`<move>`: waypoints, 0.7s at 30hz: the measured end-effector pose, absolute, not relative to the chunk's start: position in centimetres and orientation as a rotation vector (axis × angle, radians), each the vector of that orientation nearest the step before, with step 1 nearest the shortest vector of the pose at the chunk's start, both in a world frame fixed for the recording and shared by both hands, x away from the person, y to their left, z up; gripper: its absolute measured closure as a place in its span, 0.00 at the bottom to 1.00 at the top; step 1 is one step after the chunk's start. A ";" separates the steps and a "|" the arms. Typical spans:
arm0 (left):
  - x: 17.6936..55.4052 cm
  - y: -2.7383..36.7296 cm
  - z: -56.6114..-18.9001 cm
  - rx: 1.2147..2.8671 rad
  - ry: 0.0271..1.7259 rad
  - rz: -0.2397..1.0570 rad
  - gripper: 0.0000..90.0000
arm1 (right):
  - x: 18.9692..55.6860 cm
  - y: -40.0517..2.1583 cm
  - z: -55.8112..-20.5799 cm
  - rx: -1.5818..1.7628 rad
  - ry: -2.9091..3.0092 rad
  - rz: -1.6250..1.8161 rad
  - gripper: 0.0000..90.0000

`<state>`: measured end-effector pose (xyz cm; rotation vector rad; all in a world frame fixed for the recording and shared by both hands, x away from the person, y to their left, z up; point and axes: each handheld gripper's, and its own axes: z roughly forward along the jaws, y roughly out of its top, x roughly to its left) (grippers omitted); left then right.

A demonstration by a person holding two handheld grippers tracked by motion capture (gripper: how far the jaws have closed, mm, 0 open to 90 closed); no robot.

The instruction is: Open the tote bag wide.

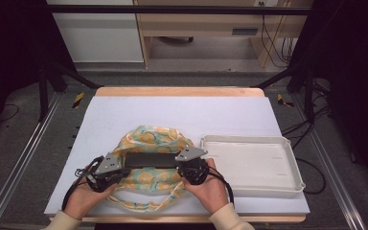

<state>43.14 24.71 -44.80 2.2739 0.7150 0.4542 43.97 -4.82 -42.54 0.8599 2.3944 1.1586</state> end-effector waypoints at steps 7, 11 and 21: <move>42.9 24.3 -45.5 2.334 0.698 0.431 1.00 | 43.4 -3.2 -43.8 0.834 2.434 1.148 1.00; 42.7 24.1 -45.7 2.349 0.691 0.425 1.00 | 43.3 -2.5 -44.8 0.828 2.461 1.120 1.00; 42.9 24.4 -46.1 2.375 0.699 0.435 1.00 | 43.3 -2.1 -46.4 0.865 2.505 1.030 1.00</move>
